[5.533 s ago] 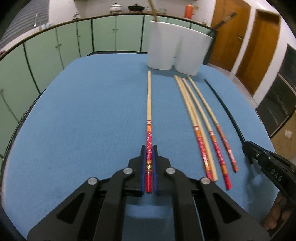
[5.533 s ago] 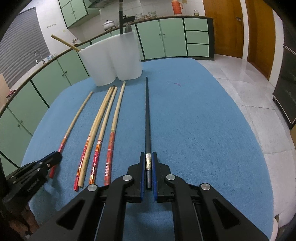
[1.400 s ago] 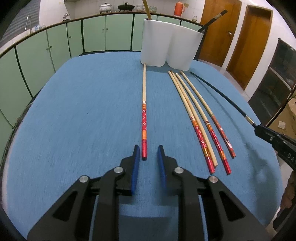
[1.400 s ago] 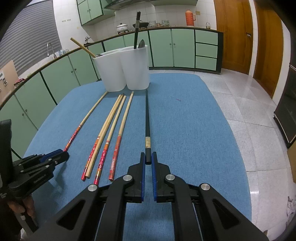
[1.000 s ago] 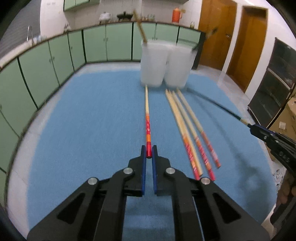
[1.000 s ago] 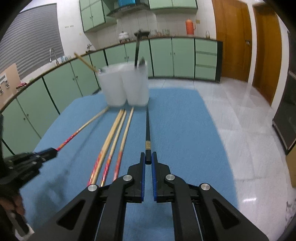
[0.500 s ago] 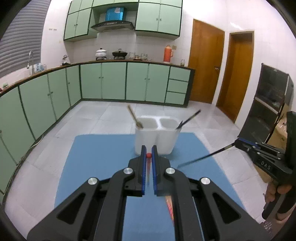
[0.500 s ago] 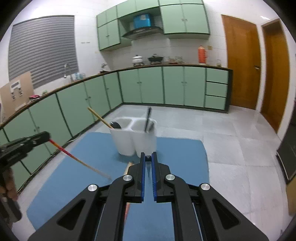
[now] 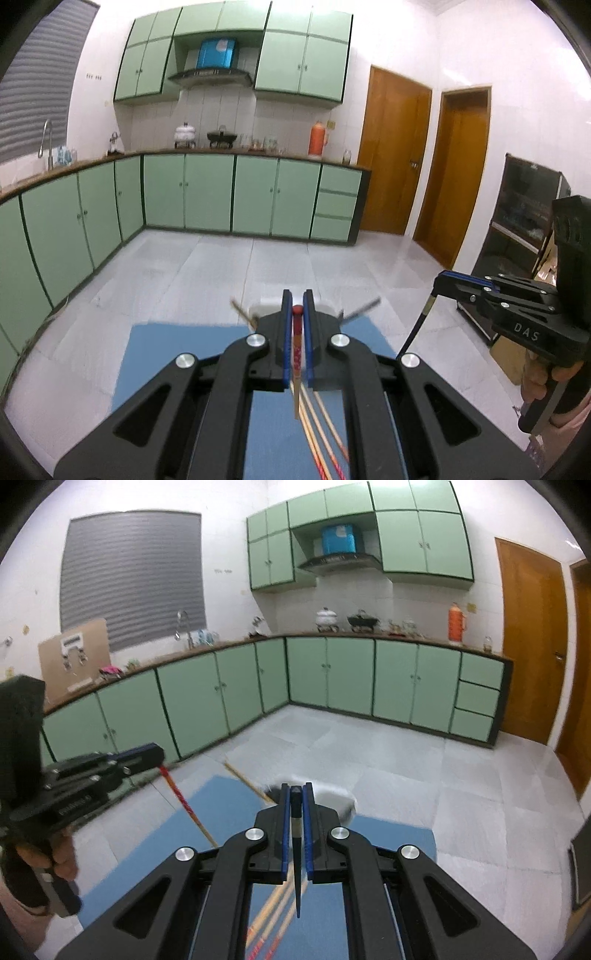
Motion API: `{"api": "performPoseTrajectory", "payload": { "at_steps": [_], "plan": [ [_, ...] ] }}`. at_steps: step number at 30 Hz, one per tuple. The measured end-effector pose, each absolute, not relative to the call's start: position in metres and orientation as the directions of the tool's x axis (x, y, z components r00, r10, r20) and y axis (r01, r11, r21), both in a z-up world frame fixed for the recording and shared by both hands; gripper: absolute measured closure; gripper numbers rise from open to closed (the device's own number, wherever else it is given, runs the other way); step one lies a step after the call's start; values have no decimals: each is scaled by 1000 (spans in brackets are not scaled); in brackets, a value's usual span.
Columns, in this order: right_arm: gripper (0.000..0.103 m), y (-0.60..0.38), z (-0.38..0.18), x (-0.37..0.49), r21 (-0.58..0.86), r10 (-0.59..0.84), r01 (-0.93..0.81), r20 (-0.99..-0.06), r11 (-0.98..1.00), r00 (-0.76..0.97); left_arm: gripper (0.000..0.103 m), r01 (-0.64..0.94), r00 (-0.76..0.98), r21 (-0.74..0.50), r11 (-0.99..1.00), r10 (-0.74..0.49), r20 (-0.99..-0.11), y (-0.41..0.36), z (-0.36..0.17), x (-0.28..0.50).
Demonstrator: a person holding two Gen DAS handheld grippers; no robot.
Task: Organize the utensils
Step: 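Carry both chopsticks into the white holder and open both tools to release them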
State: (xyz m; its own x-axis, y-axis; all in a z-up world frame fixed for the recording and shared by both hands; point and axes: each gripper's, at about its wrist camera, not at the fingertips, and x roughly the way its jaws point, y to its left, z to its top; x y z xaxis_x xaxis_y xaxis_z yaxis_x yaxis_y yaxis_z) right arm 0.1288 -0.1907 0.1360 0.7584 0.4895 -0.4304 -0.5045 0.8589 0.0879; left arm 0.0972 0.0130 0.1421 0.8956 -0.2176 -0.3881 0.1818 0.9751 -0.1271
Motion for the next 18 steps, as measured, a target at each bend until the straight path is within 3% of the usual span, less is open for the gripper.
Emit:
{"api": "performPoseTrajectory", "payload": {
  "at_steps": [10, 14, 18],
  "plan": [
    [97, -167, 205, 191, 55, 473, -483, -319, 874, 821, 98, 176, 964, -67, 982, -186, -188, -10, 206, 148],
    [97, -161, 195, 223, 57, 435, -442, -326, 895, 839, 98, 162, 971, -38, 986, -166, -171, -24, 197, 184],
    [97, -159, 162, 253, 82, 407, -408, -377, 909, 832, 98, 147, 961, -36, 988, -151, -233, -33, 160, 224]
  ]
}}
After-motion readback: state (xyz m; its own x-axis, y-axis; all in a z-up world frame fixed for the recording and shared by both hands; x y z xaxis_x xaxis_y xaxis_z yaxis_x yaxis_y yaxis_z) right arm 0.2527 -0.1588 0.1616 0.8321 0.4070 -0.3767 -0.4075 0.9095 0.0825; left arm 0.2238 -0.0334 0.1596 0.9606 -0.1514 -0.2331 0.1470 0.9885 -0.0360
